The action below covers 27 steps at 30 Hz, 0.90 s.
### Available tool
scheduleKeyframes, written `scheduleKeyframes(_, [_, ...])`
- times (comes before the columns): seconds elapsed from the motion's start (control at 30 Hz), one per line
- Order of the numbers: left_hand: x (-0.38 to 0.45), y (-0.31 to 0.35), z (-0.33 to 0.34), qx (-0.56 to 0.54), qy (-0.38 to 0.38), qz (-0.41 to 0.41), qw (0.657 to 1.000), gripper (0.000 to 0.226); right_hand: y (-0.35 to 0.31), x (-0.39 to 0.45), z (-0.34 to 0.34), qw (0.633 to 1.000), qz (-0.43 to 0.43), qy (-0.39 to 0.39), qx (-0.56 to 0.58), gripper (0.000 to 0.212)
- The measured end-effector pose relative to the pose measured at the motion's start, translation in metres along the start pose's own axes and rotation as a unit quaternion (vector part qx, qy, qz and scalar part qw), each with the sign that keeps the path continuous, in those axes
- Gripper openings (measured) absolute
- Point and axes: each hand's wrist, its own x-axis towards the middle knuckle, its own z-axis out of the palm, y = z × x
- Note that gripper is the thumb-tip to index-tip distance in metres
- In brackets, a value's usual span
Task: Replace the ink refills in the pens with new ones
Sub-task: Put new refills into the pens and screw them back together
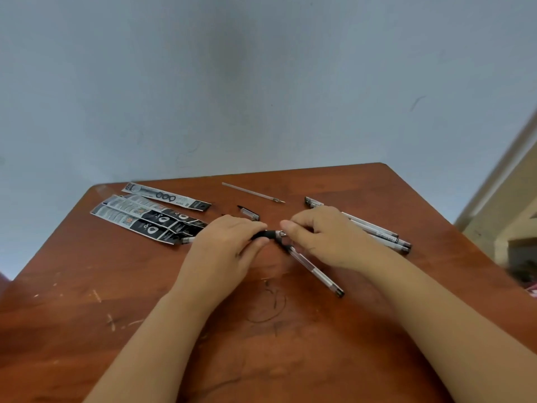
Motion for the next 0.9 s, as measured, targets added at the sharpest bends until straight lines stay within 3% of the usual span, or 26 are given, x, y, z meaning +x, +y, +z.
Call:
scheduleKeyframes(0.17, [0.000, 0.002, -0.001, 0.037, 0.003, 0.001, 0.999, 0.035, 0.000, 0.000, -0.001, 1.000, -0.004, -0.020, -0.022, 0.030])
scheduleKeyframes(0.6, [-0.001, 0.000, -0.006, -0.002, -0.033, -0.004, 0.999, 0.034, 0.007, 0.004, 0.004, 0.998, -0.048, -0.032, 0.031, 0.027])
scheduleKeyframes(0.8, [-0.001, 0.001, -0.006, 0.003, -0.053, -0.004, 0.999, 0.035, 0.011, 0.004, 0.001, 0.997, -0.061, -0.026, 0.038, 0.007])
scheduleKeyframes(0.9, [-0.001, 0.001, -0.005, 0.003, -0.048, -0.008, 0.999, 0.035, 0.011, 0.004, 0.001, 0.998, -0.052, -0.013, 0.038, 0.016])
